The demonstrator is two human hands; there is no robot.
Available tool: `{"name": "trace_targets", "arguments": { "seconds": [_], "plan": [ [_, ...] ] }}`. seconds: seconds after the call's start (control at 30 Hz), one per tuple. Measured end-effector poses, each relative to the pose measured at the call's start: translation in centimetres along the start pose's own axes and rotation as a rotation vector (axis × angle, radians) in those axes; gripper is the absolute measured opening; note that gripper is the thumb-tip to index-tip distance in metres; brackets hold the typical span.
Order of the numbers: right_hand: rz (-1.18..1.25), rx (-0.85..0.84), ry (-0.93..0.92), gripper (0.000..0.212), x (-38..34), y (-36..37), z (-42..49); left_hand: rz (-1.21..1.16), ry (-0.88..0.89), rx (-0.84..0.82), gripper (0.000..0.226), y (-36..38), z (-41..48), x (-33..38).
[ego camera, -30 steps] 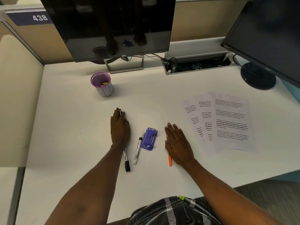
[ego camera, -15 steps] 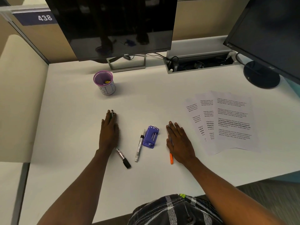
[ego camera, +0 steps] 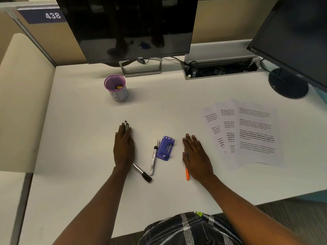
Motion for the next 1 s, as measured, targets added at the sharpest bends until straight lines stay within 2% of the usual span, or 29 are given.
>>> {"name": "trace_targets", "arguments": {
  "seconds": [0.13, 0.3, 0.4, 0.5, 0.73, 1.0],
  "plan": [
    [-0.032, 0.007, -0.017, 0.057, -0.1, 0.5, -1.1, 0.043, 0.089, -0.089, 0.046, 0.8, -1.2, 0.7],
    [-0.031, -0.01, -0.01, 0.059, -0.6, 0.9, -2.2, 0.206, 0.162, -0.188, 0.086, 2.4, -2.9, 1.7],
    [-0.056, -0.006, -0.017, 0.06, -0.9, 1.0, -2.9, 0.265, 0.204, -0.224, 0.098, 3.0, -3.9, 1.9],
    [-0.048, 0.006, -0.016, 0.06, -1.1, 1.0, -3.5, 0.251, 0.219, -0.211, 0.093, 3.1, -4.4, 1.9],
    [-0.061, 0.009, -0.042, 0.059, -2.0, 1.6, -6.2, 0.212, 0.236, -0.19, 0.065, 2.6, -4.4, 1.8],
    [-0.093, -0.02, -0.219, 0.058, -5.7, 3.3, -10.0, 0.14, 0.157, -0.164, 0.064, 1.2, -4.4, 0.5]
  ]
}}
Point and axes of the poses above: each hand's wrist, its own z-axis towards the middle knuckle, its own y-axis out of the palm, x = y × z, the point moved 1 cm from there along z, towards the middle knuckle, and after that the axes turned 4 degrees about y, right-handed, at the moved point
